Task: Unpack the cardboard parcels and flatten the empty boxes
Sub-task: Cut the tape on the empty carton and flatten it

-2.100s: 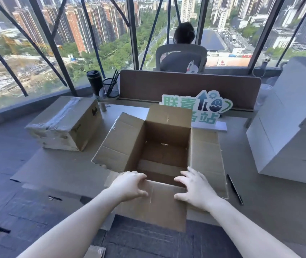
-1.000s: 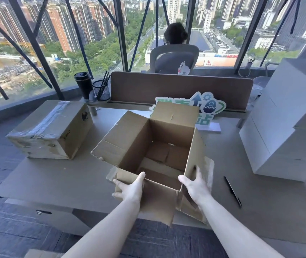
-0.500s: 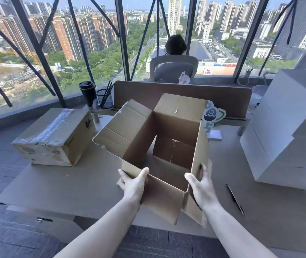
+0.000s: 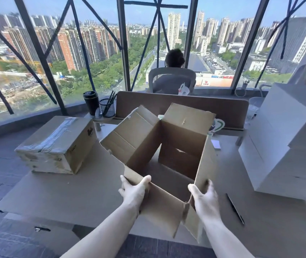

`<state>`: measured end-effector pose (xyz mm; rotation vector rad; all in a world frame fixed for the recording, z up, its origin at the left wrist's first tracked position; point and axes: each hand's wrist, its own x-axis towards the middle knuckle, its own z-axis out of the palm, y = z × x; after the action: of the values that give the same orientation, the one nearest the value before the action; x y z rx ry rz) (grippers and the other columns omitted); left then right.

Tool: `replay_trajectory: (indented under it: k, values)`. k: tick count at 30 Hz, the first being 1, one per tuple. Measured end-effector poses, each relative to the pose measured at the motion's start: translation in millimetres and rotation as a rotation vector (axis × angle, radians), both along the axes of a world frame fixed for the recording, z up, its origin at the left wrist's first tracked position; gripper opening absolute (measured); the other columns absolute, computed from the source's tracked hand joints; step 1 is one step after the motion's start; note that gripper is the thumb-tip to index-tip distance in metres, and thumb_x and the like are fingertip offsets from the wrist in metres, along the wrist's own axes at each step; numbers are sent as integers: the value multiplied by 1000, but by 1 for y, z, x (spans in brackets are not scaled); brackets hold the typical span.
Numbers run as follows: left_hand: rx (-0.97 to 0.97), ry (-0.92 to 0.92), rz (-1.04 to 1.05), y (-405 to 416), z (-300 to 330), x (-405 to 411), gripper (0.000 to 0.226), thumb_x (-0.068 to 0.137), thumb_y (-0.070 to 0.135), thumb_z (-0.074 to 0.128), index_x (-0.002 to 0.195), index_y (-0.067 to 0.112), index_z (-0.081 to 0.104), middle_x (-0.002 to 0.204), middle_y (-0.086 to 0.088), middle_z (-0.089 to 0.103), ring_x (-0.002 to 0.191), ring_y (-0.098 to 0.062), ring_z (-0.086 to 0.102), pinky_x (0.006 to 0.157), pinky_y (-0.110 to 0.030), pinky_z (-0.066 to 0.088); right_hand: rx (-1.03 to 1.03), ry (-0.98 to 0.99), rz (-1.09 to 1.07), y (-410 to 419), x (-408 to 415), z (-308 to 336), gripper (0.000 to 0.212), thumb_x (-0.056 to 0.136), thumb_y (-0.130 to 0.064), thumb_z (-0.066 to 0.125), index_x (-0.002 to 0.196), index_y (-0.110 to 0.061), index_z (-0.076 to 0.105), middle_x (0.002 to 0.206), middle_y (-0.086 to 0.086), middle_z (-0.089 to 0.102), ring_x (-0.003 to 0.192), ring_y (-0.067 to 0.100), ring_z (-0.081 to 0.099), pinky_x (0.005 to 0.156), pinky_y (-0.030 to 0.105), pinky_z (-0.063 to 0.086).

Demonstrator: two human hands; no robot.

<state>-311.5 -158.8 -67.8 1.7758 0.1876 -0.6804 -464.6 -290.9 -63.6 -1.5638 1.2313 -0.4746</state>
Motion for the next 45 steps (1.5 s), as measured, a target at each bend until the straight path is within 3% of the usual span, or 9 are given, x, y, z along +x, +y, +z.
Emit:
replay_trajectory:
  k: [6,9,12,17,21,24,34,41,45]
  values:
    - [-99,-71,-114,-14,9,-1,121,53,73,78,153,35,21,155,1,32,141,-24,32,112,-53,32,56,-77,256,8,-1,13,97,53,-64,65,144,-39,42,148,-8,45,136,16,41,116,43,29]
    - [-166,-79,-166,-14,10,2,93,77,55,75,152,24,29,153,5,33,143,-20,30,118,-39,24,158,-163,330,12,-1,14,95,52,-65,72,139,-35,51,144,-8,51,130,9,49,114,37,35]
    - [-179,-42,-189,-11,9,8,37,88,31,71,121,24,55,126,3,48,119,-17,46,99,-26,32,251,-258,363,16,-3,16,99,51,-65,72,140,-26,51,135,-7,59,119,1,57,97,19,44]
    - [-280,2,-150,-12,12,4,52,84,11,75,130,19,51,135,-5,55,111,-19,54,91,-28,43,327,-317,394,27,0,24,90,56,-68,66,134,-25,56,123,-9,67,82,-11,64,60,2,42]
    - [-383,82,-88,-11,14,9,71,82,4,75,144,8,39,131,-2,54,113,-21,55,93,-28,40,426,-340,322,19,2,30,37,91,-35,66,123,-16,64,101,-3,76,74,0,70,53,7,45]
    - [-399,139,-48,-9,24,15,31,82,-3,73,100,14,54,95,-2,64,79,-18,65,71,-29,53,501,-363,251,8,6,33,50,80,-20,74,127,-8,59,90,3,71,54,3,64,44,15,45]
    - [-373,231,-130,-2,69,46,13,96,10,53,89,3,60,58,-9,68,43,-20,64,39,-24,51,609,-656,189,-46,8,90,60,95,6,45,144,-27,40,86,15,71,59,19,65,47,26,55]
    - [-460,189,-142,-4,118,55,21,91,20,56,104,4,59,85,-15,64,77,-32,64,95,-48,50,586,-973,280,-54,16,146,35,90,-5,41,118,-25,49,118,11,61,93,28,61,73,40,59]
    - [-595,183,-221,-7,147,48,26,97,25,50,87,7,64,64,-9,69,53,-24,68,61,-34,57,394,-859,364,-47,19,182,36,74,-19,52,109,-29,54,104,-1,60,85,20,53,63,27,42]
